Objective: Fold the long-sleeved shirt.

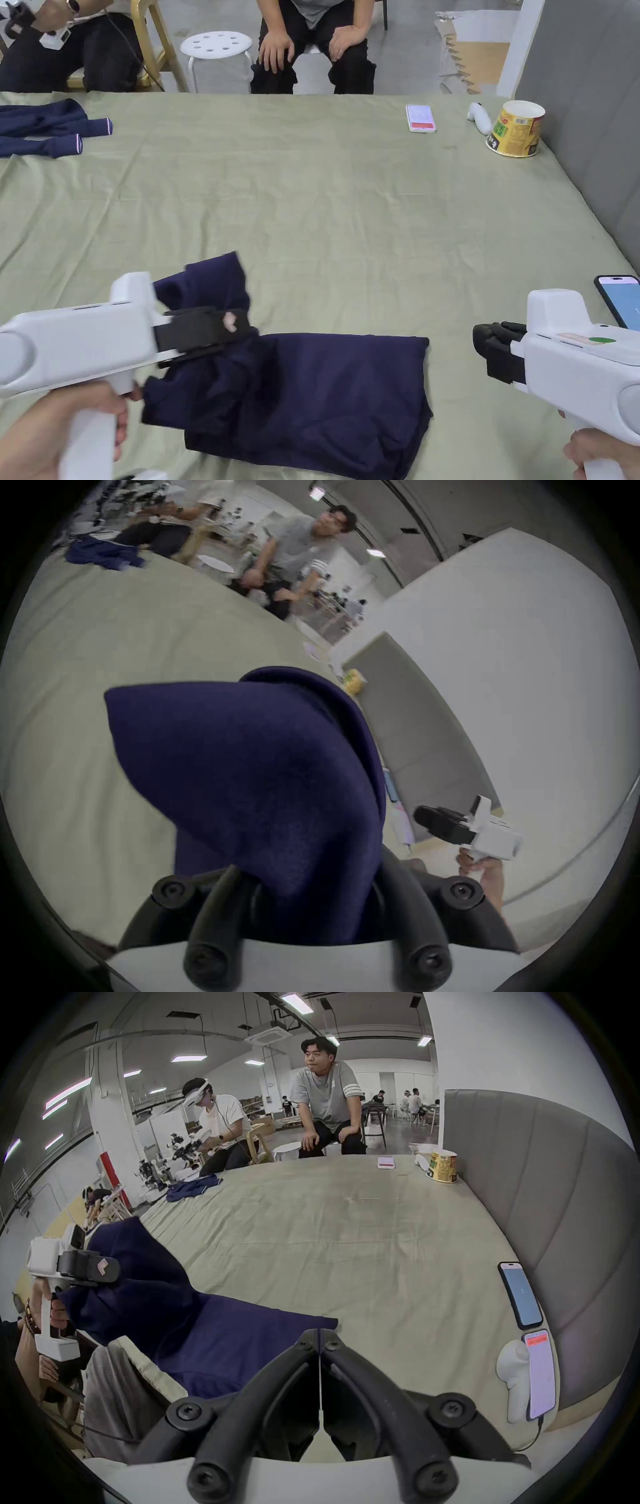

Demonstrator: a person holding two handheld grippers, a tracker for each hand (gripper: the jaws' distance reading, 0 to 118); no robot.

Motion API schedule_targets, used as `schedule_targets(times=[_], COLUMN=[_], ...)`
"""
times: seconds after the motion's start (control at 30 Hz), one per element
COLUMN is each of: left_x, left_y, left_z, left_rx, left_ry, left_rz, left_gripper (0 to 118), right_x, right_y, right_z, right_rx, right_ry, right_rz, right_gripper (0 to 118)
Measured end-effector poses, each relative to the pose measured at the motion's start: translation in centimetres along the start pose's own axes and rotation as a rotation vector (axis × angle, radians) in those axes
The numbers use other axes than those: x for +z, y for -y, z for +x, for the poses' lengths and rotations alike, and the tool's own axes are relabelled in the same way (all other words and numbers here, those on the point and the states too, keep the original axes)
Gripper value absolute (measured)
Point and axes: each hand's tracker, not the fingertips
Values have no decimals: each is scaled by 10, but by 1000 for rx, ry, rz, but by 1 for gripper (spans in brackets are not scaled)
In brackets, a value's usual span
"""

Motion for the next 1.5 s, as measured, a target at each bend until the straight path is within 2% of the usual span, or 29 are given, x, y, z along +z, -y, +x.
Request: schedule_targets(times=[0.13, 0.27, 0.3, 0.33, 0.4, 0.43, 0.5, 0.63, 0.7, 0.77, 0.8, 0.83, 0.87, 0.9, 0.93, 1.03, 1.17, 1.33, 1.43, 1.5], left_x=[-76, -140, -152, -162, -175, -176, -173, -156, -134, -107, -92, -76, -63, -51, -39, -22, -35, -88, -120, -138], left_y=[10, 34, 43, 50, 61, 66, 66, 49, 39, 27, 21, 16, 13, 10, 9, 12, 32, 58, 70, 74], left_z=[16, -3, -4, -8, -17, -18, -19, -14, -9, -9, -10, -9, -10, -12, -12, -13, -19, -34, -28, -12], left_rx=[38, 124, 137, 141, 189, 209, 233, 190, 158, 149, 167, 189, 199, 190, 170, 89, 10, 46, 106, 97], left_ry=[9, -19, -26, -16, 24, 75, 112, 59, 71, 110, 125, 127, 123, 118, 97, -23, -150, -144, -69, 5], left_rz=[-87, -208, -225, -247, -266, -251, -213, -222, -155, -72, -43, -16, 18, 54, 77, 95, 20, -136, -199, -219], left_gripper=[19, 20, 26, 38, 89, 102, 107, 107, 107, 102, 90, 76, 53, 23, 11, 7, 4, 4, 4, 4], right_x=[8, 23, 27, 31, 35, 36, 38, 34, 32, 29, 28, 26, 24, 22, 21, 16, 12, 14, 22, 28], right_y=[5, 13, 15, 17, 20, 22, 26, 31, 34, 37, 38, 39, 40, 41, 40, 40, 39, 37, 39, 41], right_z=[9, 23, 27, 32, 38, 41, 45, 46, 44, 42, 41, 39, 38, 37, 35, 31, 25, 21, 24, 29], right_rx=[-24, -54, -59, -62, -70, -73, -81, -105, -112, -125, -131, -134, -134, -132, -130, -127, -119, -112, -124, -140], right_ry=[17, 34, 43, 52, 69, 75, 85, 85, 80, 66, 57, 54, 52, 49, 47, 35, 15, 7, 14, 25], right_rz=[4, 10, 8, 4, -6, -9, -12, -24, -28, -31, -34, -36, -38, -42, -46, -52, -57, -53, -41, -37], right_gripper=[0, 0, 0, 0, 0, 0, 0, 0, 0, 0, 0, 0, 0, 0, 0, 0, 0, 0, 0, 0])
